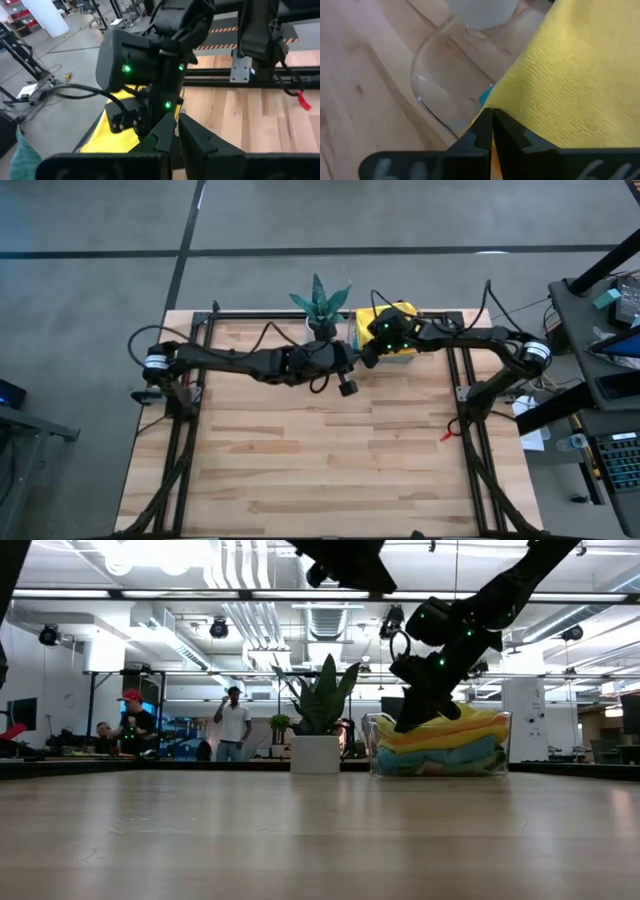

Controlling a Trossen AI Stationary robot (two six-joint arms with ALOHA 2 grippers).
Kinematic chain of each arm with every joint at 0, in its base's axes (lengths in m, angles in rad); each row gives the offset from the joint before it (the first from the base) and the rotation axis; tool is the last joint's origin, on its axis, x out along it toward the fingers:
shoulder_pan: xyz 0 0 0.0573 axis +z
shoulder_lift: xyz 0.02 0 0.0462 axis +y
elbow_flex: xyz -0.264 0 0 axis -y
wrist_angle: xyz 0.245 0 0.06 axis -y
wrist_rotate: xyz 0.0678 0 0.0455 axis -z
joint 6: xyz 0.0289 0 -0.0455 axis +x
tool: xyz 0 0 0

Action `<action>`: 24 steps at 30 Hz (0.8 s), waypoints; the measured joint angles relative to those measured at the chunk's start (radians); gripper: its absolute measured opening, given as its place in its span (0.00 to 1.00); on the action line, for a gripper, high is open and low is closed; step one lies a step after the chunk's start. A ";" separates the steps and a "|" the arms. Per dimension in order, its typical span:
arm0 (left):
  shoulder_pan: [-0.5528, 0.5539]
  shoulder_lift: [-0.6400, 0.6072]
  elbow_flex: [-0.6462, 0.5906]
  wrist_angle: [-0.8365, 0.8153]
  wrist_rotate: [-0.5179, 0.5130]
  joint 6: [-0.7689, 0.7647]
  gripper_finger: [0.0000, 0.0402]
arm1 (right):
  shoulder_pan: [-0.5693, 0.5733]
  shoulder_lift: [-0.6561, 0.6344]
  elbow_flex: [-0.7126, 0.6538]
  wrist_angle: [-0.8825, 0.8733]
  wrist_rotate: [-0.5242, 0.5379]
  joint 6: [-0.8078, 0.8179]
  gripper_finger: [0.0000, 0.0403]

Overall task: Fold microfiber towels
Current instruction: Put the yellow microfiber towel into the transparent bin

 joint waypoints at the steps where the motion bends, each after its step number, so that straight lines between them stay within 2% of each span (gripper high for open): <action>1: -0.007 -0.009 -0.004 -0.004 -0.010 0.004 0.02 | 0.002 -0.001 0.003 0.000 -0.002 -0.002 0.02; 7: -0.015 -0.038 -0.042 -0.007 -0.031 -0.002 0.02 | 0.008 -0.050 0.031 -0.012 -0.007 -0.017 0.02; 12: -0.021 -0.040 -0.058 -0.024 -0.045 -0.008 0.02 | -0.005 -0.118 0.068 -0.102 0.018 -0.068 0.02; 14: -0.026 -0.042 -0.064 -0.023 -0.045 -0.025 0.02 | -0.025 -0.142 0.091 -0.152 0.072 -0.099 0.02; 20: -0.041 -0.041 -0.075 -0.024 -0.045 -0.029 0.02 | -0.119 -0.151 0.152 -0.322 0.340 -0.148 0.02; 24: -0.046 -0.040 -0.086 -0.030 -0.045 -0.030 0.02 | -0.185 -0.144 0.154 -0.331 0.366 -0.147 0.02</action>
